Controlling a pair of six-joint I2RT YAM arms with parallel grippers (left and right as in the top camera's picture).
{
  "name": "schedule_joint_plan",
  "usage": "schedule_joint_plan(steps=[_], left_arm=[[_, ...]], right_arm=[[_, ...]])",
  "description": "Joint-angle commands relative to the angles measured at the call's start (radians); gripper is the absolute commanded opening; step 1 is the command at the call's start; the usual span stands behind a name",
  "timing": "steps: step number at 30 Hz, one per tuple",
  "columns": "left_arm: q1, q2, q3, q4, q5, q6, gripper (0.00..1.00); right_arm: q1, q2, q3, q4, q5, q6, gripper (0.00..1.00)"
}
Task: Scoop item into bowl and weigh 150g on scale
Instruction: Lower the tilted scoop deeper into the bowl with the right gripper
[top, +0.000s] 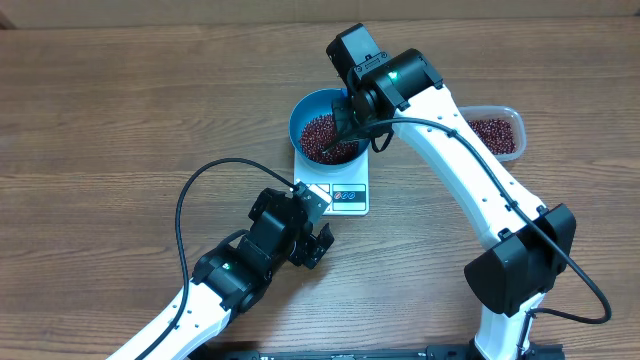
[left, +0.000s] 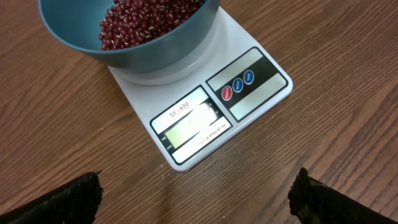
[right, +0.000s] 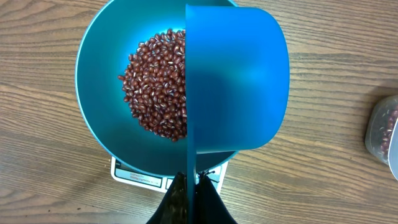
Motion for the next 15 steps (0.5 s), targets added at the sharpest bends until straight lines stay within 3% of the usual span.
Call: schedule_joint_plan(steps=[1,9,15], left_arm=[[0.004,-0.010,-0.007,0.001,0.000,0.011,0.99],[0.004,-0.010,-0.007,0.001,0.000,0.011,0.99],[0.004,-0.010,-0.007,0.001,0.001,0.011,0.99]], right_arm=[[0.010,-0.042,0.033,0.006,0.013,-0.003,0.04],[0.085,-0.042,0.033,-0.001,0.171,-0.003,0.04],[0.118,-0.042,0.033,-0.002,0.175,0.005,0.04]])
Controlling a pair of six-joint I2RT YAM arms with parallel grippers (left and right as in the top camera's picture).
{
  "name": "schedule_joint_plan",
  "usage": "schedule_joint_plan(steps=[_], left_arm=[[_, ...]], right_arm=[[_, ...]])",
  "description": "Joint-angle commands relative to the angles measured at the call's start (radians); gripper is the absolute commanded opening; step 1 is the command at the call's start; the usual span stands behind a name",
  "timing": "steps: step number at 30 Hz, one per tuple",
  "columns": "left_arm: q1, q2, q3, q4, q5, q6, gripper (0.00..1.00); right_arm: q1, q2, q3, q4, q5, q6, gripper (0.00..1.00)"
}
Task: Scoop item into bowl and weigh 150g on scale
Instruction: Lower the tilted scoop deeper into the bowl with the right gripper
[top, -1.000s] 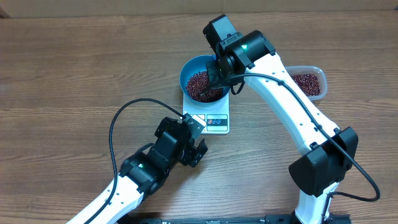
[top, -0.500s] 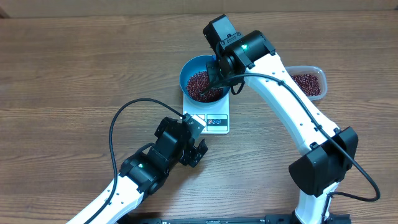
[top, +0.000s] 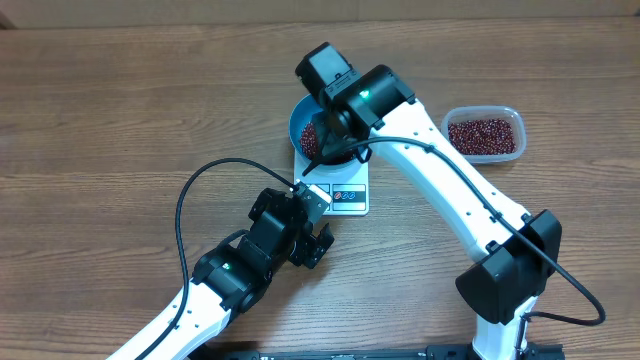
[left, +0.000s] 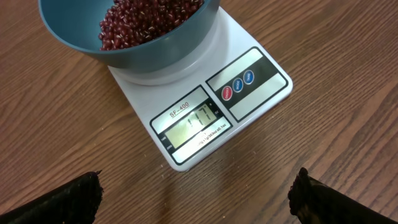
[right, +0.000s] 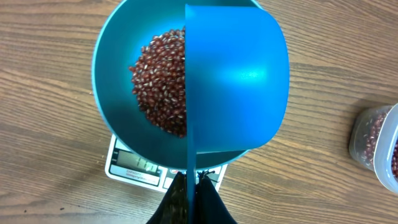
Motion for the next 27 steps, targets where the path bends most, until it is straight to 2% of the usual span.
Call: schedule_joint_plan(steps=[1,27], left_arm=[[0.005,-0.010,-0.007,0.001,0.000,0.011,1.00],[0.004,-0.010,-0.007,0.001,0.001,0.011,1.00]], right_arm=[[0.010,-0.042,0.033,0.003,0.039,0.005,0.04],[0.019,-0.042,0.033,-0.001,0.039,0.005,0.04]])
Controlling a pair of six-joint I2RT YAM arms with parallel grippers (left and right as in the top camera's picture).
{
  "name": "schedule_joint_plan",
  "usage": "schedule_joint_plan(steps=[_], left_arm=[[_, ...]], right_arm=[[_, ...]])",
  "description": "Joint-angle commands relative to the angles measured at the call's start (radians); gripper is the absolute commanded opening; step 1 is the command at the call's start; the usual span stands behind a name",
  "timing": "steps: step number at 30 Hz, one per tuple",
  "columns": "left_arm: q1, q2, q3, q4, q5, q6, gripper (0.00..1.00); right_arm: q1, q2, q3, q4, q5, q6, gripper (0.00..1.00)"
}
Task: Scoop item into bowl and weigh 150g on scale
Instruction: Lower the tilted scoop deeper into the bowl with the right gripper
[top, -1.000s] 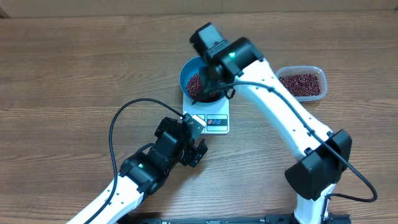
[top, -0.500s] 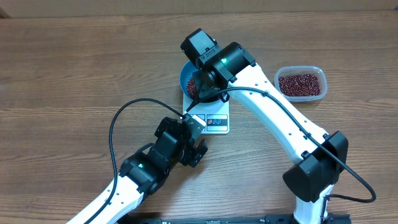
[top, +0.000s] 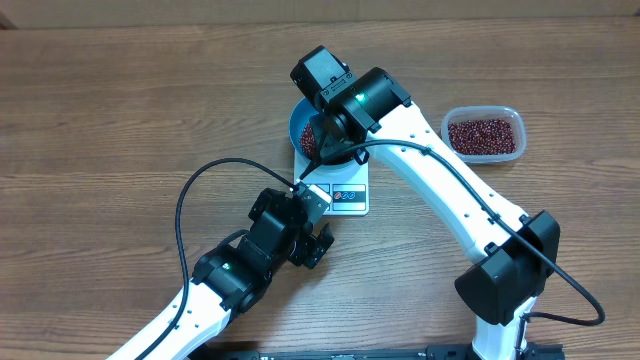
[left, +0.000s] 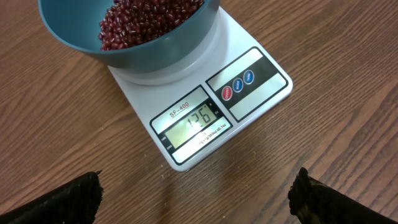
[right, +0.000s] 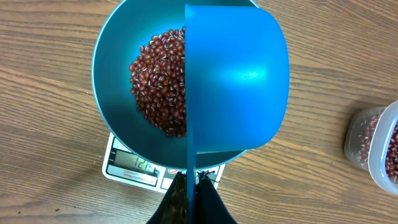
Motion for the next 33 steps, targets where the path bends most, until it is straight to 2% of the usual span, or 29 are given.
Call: schedule_joint_plan(steps=[1,27,33], left_arm=[[0.004,-0.010,-0.007,0.001,0.000,0.011,1.00],[0.004,-0.010,-0.007,0.001,0.000,0.011,0.99],[0.005,-0.010,-0.007,0.001,0.000,0.011,1.00]], right_arm=[[0.007,-0.042,0.033,0.003,0.017,0.004,0.04],[0.007,-0.042,0.033,0.010,0.018,0.004,0.04],[0.007,-0.042,0.033,0.015,0.070,0.004,0.04]])
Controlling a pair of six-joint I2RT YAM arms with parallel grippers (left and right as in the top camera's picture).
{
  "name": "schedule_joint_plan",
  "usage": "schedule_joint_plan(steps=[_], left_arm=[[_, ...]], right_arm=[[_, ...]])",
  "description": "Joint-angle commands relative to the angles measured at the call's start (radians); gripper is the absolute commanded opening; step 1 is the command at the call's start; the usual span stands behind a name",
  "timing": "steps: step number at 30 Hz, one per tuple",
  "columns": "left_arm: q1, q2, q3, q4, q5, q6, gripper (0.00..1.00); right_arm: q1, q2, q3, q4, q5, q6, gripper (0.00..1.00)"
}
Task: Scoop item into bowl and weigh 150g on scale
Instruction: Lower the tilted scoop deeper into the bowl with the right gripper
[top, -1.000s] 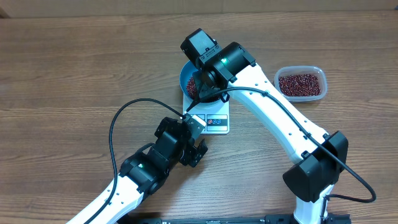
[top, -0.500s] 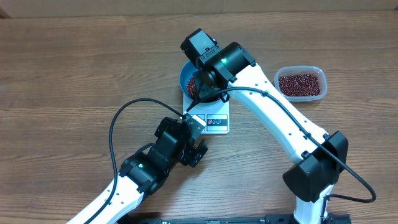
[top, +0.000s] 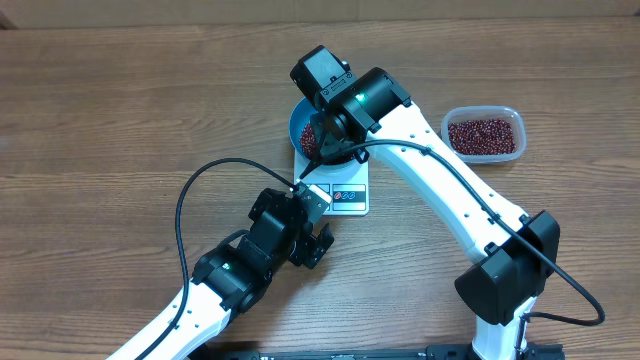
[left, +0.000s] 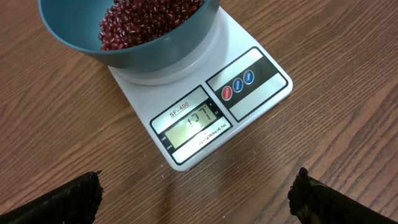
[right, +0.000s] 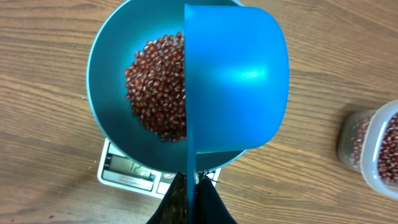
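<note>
A blue bowl (right: 112, 68) holding a heap of red beans (right: 155, 102) stands on the white scale (left: 242, 93); its display (left: 196, 119) reads about 127. My right gripper (right: 191, 180) is shut on the thin handle of a blue scoop (right: 239, 81), which hangs over the bowl's right half and hides part of the beans. My left gripper (left: 196, 194) stays open low over the table in front of the scale, with nothing between its fingers. In the overhead view the bowl (top: 300, 128) is mostly hidden under the right wrist.
A clear tub of red beans (top: 484, 133) sits at the right of the table, its edge also showing as the tub (right: 373, 146) in the right wrist view. The left arm's black cable (top: 190, 200) loops over the table left of the scale.
The scale reading went from about 126 to about 127. The right wrist view has shifted slightly, the bowl sitting a little further left. The left gripper has not moved.
The scoop was held over the bowl with the display blank. Then the right arm had swung left, uncovering the bean tub, and the display read about 117. It later read about 126 and now about 127, the scoop still above the bowl.
</note>
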Motion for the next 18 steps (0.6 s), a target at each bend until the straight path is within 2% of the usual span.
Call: schedule_joint_plan(steps=[1,18], left_arm=[[0.005,-0.010,-0.007,0.001,0.001,0.011,1.00],[0.004,-0.010,-0.007,0.001,0.000,0.011,1.00]], right_arm=[[0.007,-0.042,0.033,0.006,0.041,0.004,0.04],[0.007,-0.042,0.033,0.002,0.063,0.005,0.04]])
